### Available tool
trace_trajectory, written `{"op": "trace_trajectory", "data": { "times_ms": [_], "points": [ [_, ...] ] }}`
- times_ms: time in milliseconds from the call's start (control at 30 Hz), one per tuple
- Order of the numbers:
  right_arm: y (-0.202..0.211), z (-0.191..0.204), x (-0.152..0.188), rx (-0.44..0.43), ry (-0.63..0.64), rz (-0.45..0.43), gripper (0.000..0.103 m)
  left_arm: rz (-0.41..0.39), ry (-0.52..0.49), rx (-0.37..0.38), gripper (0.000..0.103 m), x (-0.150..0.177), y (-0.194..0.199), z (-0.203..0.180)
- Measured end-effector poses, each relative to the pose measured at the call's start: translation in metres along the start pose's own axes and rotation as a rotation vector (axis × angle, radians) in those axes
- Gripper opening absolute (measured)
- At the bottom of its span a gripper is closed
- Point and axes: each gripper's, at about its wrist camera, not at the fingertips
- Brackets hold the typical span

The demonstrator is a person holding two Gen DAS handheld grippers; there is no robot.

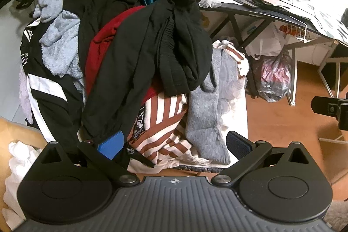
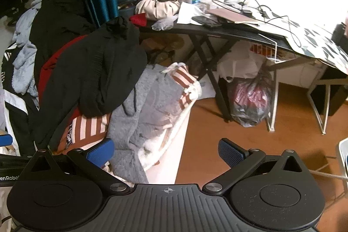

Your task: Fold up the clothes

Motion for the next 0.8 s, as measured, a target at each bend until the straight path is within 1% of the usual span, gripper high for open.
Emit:
{"op": "trace_trajectory", "data": {
  "times_ms": [33, 167, 233, 300, 467, 567, 667, 767, 800],
  "points": [
    [0.0, -0.005, -0.002, -0.004, -0.004, 0.002, 0.102, -0.001, 0.001, -0.002, 0.102, -0.003, 0.0, -0.007],
    [0.002, -0.022, -0.009, -0.004, -0.005, -0.002, 0.102, -0.01, -0.003, -0.018, 0.102, -0.008, 0.0, -0.012],
    [-0.002, -0.019, -0.012, -0.002, -0.003, -0.006, 0.102, -0.016, 0.016, -0.012, 0.102, -0.01, -0.002, -0.003],
    [-0.016, -0.014, -0.013, 0.0, 0.001, -0.007, 0.102, -0.019, 0.042, -0.001, 0.102, -0.012, -0.004, 0.009],
    [-0.046, -0.005, -0.015, -0.002, 0.001, -0.014, 0.102, -0.02, 0.116, 0.047, 0.102, -0.01, -0.002, 0.032],
    [-0.055, 0.0, -0.017, -0.017, -0.005, -0.005, 0.102, -0.03, 0.127, 0.061, 0.102, -0.006, 0.0, 0.043],
    [-0.059, 0.016, -0.02, -0.034, 0.003, -0.004, 0.102, -0.037, 0.12, 0.062, 0.102, -0.002, 0.003, 0.054],
    [-0.067, 0.034, -0.021, -0.056, 0.011, -0.009, 0.102, -0.016, 0.115, 0.056, 0.102, 0.002, 0.002, 0.065],
    [-0.068, 0.035, -0.022, -0.065, 0.01, -0.01, 0.102, -0.012, 0.126, 0.054, 0.102, 0.004, 0.004, 0.068]
  ]
}}
Point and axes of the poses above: each gripper's, at about its wrist camera, not at the fingertips, and y roughly against the way its jaws point, z to its left, x to its underside, and after that the axes turned 4 degrees about -z, right-handed
